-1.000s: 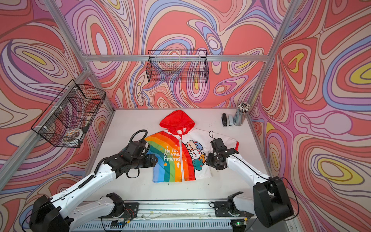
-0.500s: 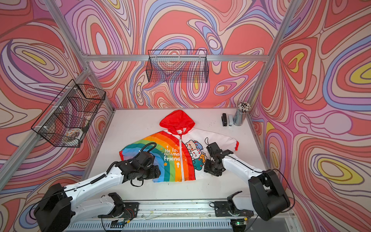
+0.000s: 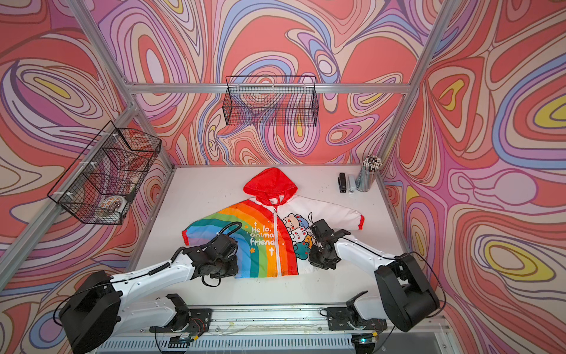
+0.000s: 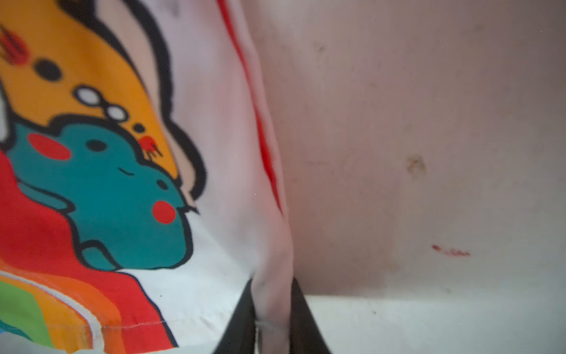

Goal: Unzip the jacket
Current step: Flatten out the jacket at the center of the board.

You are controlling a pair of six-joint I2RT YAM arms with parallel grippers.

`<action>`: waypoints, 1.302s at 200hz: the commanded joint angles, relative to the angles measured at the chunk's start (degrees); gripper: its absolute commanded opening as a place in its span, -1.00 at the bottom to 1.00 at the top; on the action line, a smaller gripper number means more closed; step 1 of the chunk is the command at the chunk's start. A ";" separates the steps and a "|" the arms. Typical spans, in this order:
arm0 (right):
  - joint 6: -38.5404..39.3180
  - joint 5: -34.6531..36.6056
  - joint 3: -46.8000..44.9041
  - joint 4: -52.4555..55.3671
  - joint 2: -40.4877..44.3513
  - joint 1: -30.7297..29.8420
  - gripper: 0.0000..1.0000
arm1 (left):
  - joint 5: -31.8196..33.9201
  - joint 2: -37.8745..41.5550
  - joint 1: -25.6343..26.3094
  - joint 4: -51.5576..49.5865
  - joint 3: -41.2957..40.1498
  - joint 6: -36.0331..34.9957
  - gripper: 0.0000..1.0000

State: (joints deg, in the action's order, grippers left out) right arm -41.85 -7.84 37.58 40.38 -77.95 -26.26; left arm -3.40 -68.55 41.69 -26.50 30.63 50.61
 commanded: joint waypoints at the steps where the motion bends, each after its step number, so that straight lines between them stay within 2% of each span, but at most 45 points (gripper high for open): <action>1: -2.03 3.04 -0.03 2.72 1.89 -1.29 -0.86 | 3.92 3.94 0.32 -5.81 0.45 1.88 -0.97; 17: -3.35 5.12 0.51 5.66 3.48 -2.36 -1.00 | 6.17 7.12 0.32 -11.19 1.15 3.03 -1.00; 74: -5.34 10.90 2.36 14.73 6.48 -3.88 -1.00 | 13.17 17.73 0.32 -26.33 1.67 10.75 -1.00; 90: -5.24 10.17 2.12 14.56 5.28 -4.35 -1.00 | 13.40 18.63 0.32 -26.45 0.34 12.01 -1.00; 114: -5.40 6.52 1.44 10.80 2.94 -6.08 -1.00 | 10.09 17.85 0.30 -21.33 -0.44 10.62 -1.00; 149: -6.94 -3.54 -1.70 -0.48 3.50 -7.86 -1.00 | 5.07 21.47 0.32 -12.85 0.23 5.24 -0.32; 180: -7.36 -2.20 -1.89 -0.60 2.61 -8.45 -1.00 | -0.57 22.25 0.28 -9.21 -0.21 2.61 0.18; 197: -7.21 -1.99 -2.03 -0.87 2.23 -8.55 -1.00 | -3.24 20.10 0.57 -7.55 -0.44 1.87 0.25; 201: -7.20 -2.09 -2.02 -0.99 2.09 -8.57 -1.00 | -3.69 19.62 0.71 -7.00 -2.55 1.92 0.25; 260: -6.89 -0.95 -2.01 -0.47 1.49 -9.07 -1.00 | -5.79 12.37 3.00 1.48 -5.91 3.92 0.20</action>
State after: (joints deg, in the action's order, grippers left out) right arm -48.58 -9.47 36.03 40.42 -75.96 -34.94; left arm -7.97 -54.33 43.77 -29.85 25.43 53.65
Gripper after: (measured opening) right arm 0.051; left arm 0.623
